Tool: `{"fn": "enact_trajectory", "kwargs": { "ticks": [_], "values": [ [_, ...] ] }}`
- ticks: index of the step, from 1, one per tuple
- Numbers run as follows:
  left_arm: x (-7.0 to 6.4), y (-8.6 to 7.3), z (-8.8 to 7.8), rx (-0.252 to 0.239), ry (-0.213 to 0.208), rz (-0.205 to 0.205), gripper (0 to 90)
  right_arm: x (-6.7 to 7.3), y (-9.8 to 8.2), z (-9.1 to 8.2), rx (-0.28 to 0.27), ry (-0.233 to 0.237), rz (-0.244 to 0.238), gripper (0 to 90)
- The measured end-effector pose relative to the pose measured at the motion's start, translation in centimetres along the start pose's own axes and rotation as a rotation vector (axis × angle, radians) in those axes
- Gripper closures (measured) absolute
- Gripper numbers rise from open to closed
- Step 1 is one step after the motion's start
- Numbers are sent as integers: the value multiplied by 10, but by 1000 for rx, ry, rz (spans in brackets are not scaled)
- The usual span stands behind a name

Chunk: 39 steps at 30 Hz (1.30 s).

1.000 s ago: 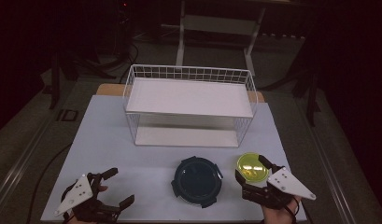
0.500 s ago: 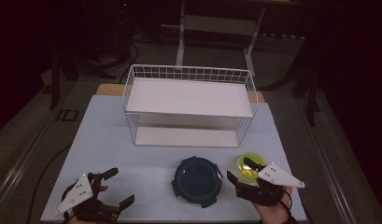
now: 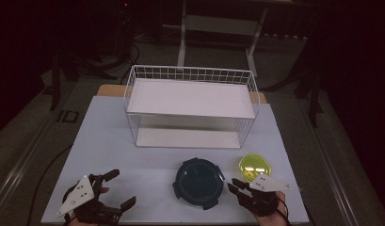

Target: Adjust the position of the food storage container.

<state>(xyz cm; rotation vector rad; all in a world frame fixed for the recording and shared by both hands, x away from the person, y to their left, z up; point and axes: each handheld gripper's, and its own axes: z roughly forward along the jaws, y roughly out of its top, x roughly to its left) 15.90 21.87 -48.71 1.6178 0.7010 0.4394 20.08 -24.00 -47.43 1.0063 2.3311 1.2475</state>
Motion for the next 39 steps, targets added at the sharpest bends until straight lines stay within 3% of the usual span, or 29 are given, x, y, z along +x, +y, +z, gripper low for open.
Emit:
{"fn": "enact_trajectory", "kwargs": {
  "ticks": [3, 14, 39],
  "values": [
    [0, 0, 0, 0, 0, -5, 0, 4, -3, 5, 43, 46, -12, 897],
    [0, 0, 0, 3, 1, 3, 0, 7, -7, 17, 90, 124, -28, 900],
    [-1, 0, 1, 9, -8, 7, 0, 20, 9, 43, 96, 195, -46, 900]
  ]
}}
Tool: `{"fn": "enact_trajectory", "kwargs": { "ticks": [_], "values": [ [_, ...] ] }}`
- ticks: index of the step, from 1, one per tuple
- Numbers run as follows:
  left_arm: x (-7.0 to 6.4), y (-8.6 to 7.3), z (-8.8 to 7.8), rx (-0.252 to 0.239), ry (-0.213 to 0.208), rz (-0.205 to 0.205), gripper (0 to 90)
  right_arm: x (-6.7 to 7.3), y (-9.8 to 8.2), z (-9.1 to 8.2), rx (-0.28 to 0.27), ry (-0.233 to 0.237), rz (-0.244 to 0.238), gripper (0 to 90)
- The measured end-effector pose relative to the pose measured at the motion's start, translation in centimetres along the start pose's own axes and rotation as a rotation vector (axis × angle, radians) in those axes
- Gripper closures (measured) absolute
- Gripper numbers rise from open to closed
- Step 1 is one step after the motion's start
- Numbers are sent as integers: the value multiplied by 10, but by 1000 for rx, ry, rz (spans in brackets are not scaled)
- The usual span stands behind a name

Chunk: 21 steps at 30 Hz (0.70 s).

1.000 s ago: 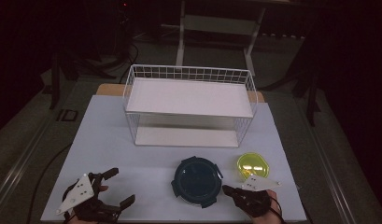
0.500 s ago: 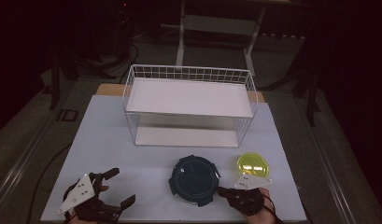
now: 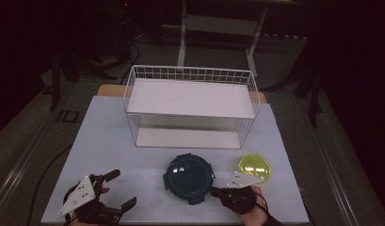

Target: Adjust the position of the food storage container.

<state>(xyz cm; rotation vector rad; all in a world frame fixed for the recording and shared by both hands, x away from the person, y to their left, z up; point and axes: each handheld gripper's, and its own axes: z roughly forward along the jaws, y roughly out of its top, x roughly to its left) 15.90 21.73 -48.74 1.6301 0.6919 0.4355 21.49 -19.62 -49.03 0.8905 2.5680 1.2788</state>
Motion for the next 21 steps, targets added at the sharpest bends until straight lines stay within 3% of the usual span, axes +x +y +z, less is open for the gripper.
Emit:
{"fn": "enact_trajectory", "kwargs": {
  "ticks": [5, 7, 10, 15, 19, 21],
  "values": [
    [0, 0, 0, 1, -3, 0, 0, 2, 6, 5, -1, 26, 3, 900],
    [0, 0, 0, -1, -2, -1, 0, -1, 10, 3, -18, -19, 1, 900],
    [0, 0, 0, -3, -3, -5, 0, -15, 17, -3, -49, -75, 34, 900],
    [0, 0, 0, 4, -7, 0, 0, -34, 19, 8, -28, -112, 79, 900],
    [0, 0, 0, 4, -5, -5, 0, -43, 21, 18, -8, -145, 80, 900],
    [0, 0, 0, 4, -5, -5, 0, -45, 23, 22, 0, -121, 85, 900]
  ]
}}
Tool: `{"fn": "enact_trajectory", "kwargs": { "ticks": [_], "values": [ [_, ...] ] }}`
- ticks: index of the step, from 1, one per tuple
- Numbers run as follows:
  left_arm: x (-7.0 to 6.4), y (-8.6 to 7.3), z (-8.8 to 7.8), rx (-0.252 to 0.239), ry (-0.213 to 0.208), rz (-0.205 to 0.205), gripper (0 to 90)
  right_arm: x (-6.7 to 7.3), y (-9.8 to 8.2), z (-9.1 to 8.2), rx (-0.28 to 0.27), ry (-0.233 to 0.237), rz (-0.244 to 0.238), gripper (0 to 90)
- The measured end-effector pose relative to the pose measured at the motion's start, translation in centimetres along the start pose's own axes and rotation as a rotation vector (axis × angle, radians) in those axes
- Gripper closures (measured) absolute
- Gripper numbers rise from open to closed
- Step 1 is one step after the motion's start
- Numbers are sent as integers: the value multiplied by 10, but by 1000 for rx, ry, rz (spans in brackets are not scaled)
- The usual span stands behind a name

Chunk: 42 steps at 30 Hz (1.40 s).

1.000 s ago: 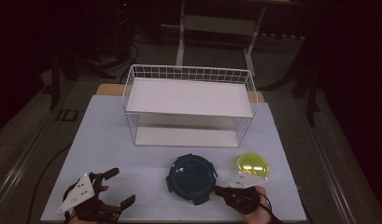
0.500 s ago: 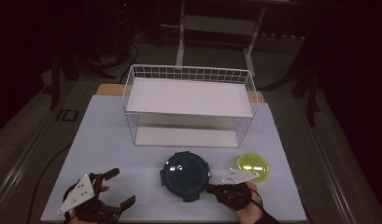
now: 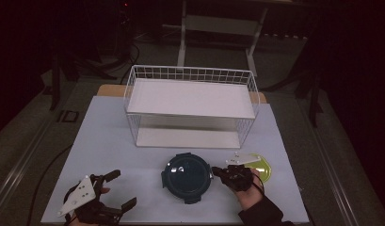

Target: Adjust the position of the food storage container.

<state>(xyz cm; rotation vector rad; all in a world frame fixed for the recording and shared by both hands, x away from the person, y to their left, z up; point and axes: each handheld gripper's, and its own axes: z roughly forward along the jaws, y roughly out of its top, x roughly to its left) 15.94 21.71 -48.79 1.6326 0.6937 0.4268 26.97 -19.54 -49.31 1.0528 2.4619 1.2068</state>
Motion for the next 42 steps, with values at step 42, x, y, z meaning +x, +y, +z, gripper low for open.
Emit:
{"fn": "enact_trajectory", "kwargs": {
  "ticks": [42],
  "values": [
    [0, -1, 2, 21, -4, 7, 0, 63, 33, 60, 10, 206, -13, 900]
  ]
}}
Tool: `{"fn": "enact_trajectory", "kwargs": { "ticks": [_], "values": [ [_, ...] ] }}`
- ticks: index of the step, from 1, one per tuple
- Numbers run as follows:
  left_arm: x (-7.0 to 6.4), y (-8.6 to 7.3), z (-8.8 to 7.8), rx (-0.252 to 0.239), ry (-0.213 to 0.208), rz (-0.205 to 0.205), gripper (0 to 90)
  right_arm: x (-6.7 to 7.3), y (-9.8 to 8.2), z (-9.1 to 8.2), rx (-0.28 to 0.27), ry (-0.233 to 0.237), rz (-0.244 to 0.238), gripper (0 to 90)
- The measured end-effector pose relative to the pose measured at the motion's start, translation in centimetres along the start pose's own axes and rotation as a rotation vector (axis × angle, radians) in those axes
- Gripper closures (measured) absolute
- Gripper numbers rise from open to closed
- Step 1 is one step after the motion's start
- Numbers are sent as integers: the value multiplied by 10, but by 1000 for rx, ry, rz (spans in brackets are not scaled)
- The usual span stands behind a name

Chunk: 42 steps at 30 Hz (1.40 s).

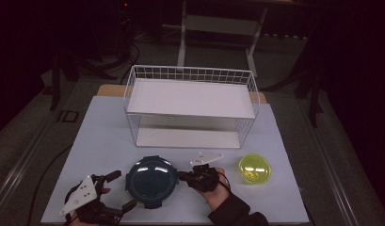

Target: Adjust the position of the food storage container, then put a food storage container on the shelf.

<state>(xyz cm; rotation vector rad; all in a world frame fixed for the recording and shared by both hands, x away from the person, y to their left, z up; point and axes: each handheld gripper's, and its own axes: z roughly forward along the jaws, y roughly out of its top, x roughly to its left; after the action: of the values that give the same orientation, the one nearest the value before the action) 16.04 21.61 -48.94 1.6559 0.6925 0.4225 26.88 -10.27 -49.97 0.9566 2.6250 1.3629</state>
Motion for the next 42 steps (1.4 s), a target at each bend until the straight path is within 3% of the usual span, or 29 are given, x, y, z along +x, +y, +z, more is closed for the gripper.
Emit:
{"fn": "enact_trajectory", "kwargs": {
  "ticks": [7, 13, 18, 22, 24, 26, 29, 32, 36, 37, 38, 42],
  "values": [
    [0, 0, -1, -3, -1, 1, 0, 5, 6, 10, -5, -3, -16, 900],
    [0, 0, -2, -39, -10, -2, 0, 4, 8, 3, -33, -19, -5, 898],
    [-2, 2, -3, -68, -25, -17, 0, 5, 11, -11, -71, -23, -19, 812],
    [-3, 8, -4, -17, -41, -10, 0, 11, 14, -24, -121, -40, -46, 651],
    [-2, 9, -5, -18, -52, -18, 0, 12, 14, -27, -137, -50, -50, 620],
    [1, 12, -9, -16, -49, -46, 0, 16, 15, -33, -177, -72, -64, 392],
    [6, 12, -12, 8, -24, -67, 0, 16, 15, -38, -210, -52, -80, 185],
    [11, 12, -12, 40, -14, -108, 0, 15, 15, -43, -232, -39, -90, 130],
    [16, 14, -10, 47, -26, -155, 0, 14, 14, -50, -268, -40, -115, 146],
    [20, 19, -11, 54, -32, -171, 0, 14, 15, -53, -272, -55, -133, 150],
    [21, 21, -12, 66, -32, -179, 0, 15, 15, -59, -286, -88, -187, 150],
    [29, 26, -14, 97, -43, -222, 0, 12, 16, -65, -310, -86, -165, 162]
  ]
}}
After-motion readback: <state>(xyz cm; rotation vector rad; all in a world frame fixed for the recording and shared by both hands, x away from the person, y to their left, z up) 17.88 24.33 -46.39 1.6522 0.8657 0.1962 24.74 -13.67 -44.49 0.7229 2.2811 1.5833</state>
